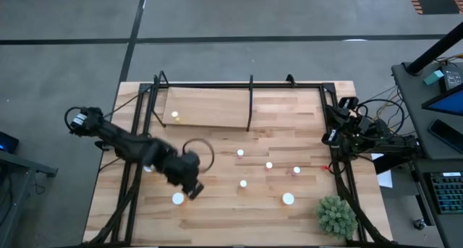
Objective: Pick and place medicine bottles onto shelf by color
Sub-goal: Put the bottom left orange pill bottle on the shelf
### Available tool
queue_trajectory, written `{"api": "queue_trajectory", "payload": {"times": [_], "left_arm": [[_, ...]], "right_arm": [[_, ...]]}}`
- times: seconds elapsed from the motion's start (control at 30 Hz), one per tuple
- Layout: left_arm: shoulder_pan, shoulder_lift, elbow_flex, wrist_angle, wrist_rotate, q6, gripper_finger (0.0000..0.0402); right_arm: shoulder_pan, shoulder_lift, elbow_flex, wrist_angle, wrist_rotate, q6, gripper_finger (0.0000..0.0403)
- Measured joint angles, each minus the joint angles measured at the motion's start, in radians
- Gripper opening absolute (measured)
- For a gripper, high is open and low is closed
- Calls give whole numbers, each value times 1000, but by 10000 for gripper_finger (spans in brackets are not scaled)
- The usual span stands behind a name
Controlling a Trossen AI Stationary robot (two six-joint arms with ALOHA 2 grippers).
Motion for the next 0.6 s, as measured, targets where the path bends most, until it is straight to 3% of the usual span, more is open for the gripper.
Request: {"api": "queue_trajectory", "payload": {"times": [0.33, 0.6], "left_arm": [[-188, 1, -183, 85, -65, -249, 153], [-215, 15, -261, 129, -65, -264, 243]], "right_arm": [[0, 0, 0, 0, 0, 27, 9], [0, 0, 0, 1, -1, 27, 9]]}}
